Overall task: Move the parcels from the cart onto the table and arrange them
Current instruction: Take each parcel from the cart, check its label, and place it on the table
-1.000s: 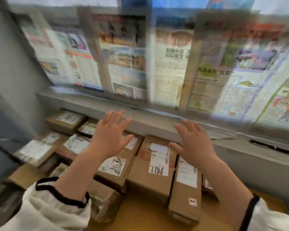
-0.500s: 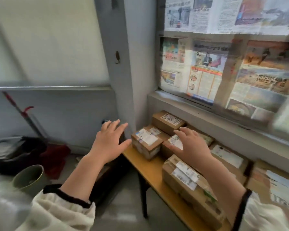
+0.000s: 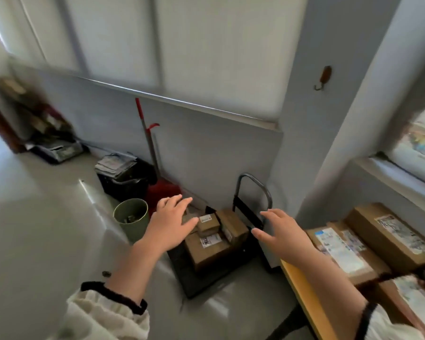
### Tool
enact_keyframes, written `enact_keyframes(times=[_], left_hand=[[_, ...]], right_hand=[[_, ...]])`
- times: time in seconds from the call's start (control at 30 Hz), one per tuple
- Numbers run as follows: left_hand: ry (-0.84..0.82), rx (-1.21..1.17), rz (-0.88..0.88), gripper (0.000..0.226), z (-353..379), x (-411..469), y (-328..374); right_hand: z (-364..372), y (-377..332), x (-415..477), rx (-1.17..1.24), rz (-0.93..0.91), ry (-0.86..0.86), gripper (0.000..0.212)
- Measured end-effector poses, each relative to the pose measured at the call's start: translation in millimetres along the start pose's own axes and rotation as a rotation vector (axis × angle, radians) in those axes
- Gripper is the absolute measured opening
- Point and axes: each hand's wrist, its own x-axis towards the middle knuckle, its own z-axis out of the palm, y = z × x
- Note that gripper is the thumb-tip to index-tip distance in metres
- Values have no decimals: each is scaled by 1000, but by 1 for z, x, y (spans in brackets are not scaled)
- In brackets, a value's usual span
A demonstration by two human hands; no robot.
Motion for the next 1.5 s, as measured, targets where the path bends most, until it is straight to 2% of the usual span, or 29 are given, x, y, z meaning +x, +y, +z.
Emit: enact_keyframes(times=[0.17, 0.33, 0.53, 0.67, 0.73, 0.83, 0.97, 1.07, 1.23, 1.37, 1.43, 1.5], left_hand=[[-65, -35, -125, 59, 22, 83, -34], [-89, -28, -136, 57, 39, 172, -55], [-241, -89, -202, 55, 82, 244, -97], [-348, -185, -251, 51, 114, 293, -124], [-331, -267, -255, 45, 133, 318, -132], [-230, -461, -352, 32, 168, 362, -138], [-268, -816, -691, 25, 240, 423, -143], [-323, -977, -888, 28, 310, 451, -165], [-280, -1062, -994, 31, 433, 465, -219], [-276, -1228, -1162, 43, 516, 466, -251], [-292, -1332, -1236, 41, 548, 465, -261], [-324, -1409, -1232, 35, 571, 467, -266]], right_hand=[[18, 0, 123, 81, -22, -65, 63], [31, 2, 236, 64, -35, -144, 61], [81, 7, 326, 106, 42, -290, 58], [102, 26, 373, 199, 202, -319, 57], [112, 41, 397, 229, 257, -285, 54], [138, 56, 440, 245, 312, -287, 50], [209, 78, 503, 306, 374, -415, 47], [283, 111, 540, 337, 442, -484, 42], [414, 172, 571, 368, 485, -511, 27], [502, 192, 580, 382, 392, -505, 35], [537, 197, 587, 318, 345, -460, 40], [559, 199, 595, 250, 354, -392, 46]])
